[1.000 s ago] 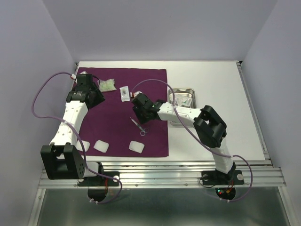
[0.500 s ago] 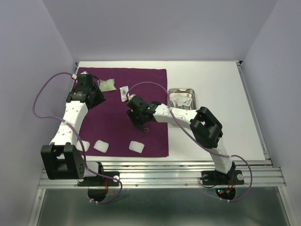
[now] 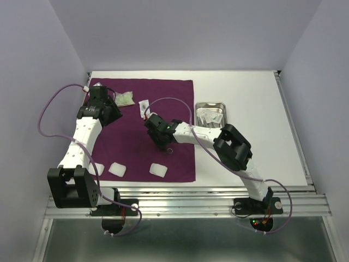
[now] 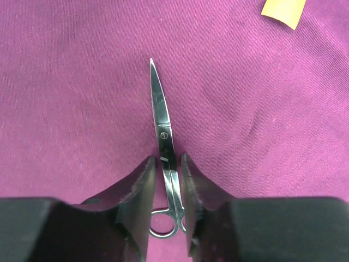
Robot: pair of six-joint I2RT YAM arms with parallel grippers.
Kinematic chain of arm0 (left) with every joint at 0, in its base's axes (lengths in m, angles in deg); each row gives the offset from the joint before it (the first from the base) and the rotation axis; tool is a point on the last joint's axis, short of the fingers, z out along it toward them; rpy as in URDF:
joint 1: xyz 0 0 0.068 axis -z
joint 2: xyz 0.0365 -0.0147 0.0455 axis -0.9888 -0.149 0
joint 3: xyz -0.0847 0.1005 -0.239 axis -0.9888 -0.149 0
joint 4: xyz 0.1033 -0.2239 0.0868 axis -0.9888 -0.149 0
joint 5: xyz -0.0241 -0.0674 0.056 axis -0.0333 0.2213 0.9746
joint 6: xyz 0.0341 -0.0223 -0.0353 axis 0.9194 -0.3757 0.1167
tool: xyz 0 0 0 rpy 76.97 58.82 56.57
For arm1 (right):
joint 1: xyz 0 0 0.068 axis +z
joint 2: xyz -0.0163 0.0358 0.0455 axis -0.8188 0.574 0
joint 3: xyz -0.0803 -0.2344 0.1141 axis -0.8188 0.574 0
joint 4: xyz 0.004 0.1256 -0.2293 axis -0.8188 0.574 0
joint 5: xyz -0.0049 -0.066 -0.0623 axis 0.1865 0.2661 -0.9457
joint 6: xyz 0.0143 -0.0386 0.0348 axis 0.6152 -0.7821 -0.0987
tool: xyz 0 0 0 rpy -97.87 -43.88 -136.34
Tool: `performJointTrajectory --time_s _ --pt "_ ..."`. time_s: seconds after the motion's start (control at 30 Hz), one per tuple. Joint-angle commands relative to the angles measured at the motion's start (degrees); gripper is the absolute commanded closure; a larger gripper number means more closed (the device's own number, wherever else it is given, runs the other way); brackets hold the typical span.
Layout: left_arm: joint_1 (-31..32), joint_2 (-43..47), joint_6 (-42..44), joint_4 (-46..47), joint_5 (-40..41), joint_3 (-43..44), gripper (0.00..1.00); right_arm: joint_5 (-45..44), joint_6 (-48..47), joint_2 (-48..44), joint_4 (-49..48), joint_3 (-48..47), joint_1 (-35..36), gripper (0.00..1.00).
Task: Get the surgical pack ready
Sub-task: Pick up the medical item from the surgical kit.
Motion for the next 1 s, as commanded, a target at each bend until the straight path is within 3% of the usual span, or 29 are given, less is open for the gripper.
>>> performJointTrajectory --time_s 0.0,0.1,0.27,0.97 --pt "-0.1 1.3 0.1 0.9 0.0 -0.6 0.5 -2.1 0.8 1.3 1.5 -1.3 0.5 0.73" --pt "-0.1 1.3 0.1 0.9 0.0 -0.5 0.5 -2.9 1.2 1.0 1.6 -1.4 0.5 0.85" --pt "-0.1 1.5 0.1 0.8 -0.1 -0.3 0.5 -5.7 1.4 -1.1 1.2 -0.4 0.5 0.93" --pt "-0.1 1.8 -0.1 1.1 -0.1 -0.8 0.5 -10.9 2.6 -10.0 0.0 4.4 -1.7 0.93"
